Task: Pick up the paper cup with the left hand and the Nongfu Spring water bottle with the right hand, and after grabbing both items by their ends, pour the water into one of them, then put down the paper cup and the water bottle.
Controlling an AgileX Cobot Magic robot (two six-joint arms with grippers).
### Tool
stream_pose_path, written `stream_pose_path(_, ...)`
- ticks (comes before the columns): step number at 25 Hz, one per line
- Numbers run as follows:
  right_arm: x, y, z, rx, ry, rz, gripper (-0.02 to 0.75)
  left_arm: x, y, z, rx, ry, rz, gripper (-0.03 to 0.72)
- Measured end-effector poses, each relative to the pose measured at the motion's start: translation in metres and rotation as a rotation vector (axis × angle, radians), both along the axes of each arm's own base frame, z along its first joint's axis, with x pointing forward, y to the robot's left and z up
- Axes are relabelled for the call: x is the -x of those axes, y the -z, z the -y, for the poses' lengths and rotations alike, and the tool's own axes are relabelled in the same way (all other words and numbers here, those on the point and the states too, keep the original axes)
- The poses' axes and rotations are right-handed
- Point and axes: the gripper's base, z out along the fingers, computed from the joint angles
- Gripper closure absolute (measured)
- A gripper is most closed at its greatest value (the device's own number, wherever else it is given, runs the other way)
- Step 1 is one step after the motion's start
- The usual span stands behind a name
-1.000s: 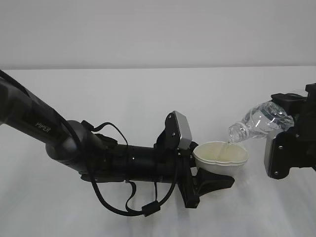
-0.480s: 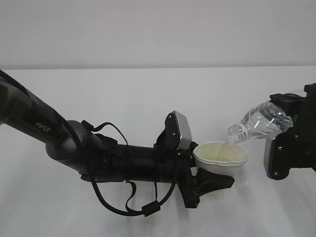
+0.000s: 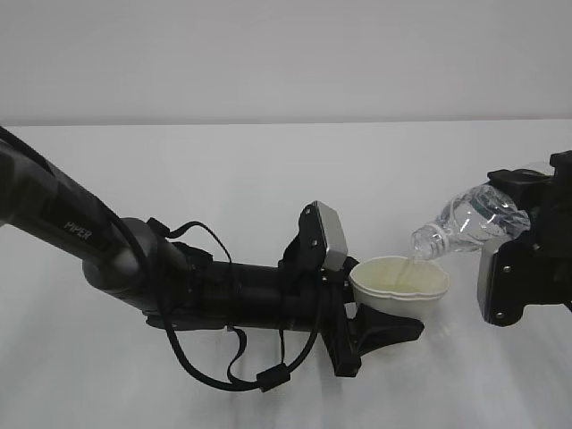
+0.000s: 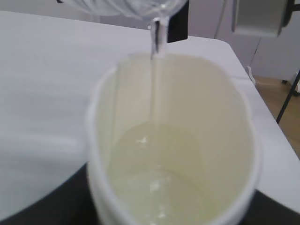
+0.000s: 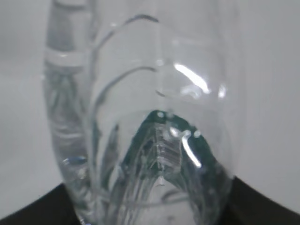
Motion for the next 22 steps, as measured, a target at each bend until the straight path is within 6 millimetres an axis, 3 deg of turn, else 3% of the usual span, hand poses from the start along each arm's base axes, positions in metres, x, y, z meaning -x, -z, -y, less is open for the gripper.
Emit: stream_pose_path(22, 0.0001, -0.0004, 0.0, 0.005, -0.002, 0.003, 0.355, -0.0001, 0.0002, 0.0, -0.002, -0.001, 0.0, 0.295)
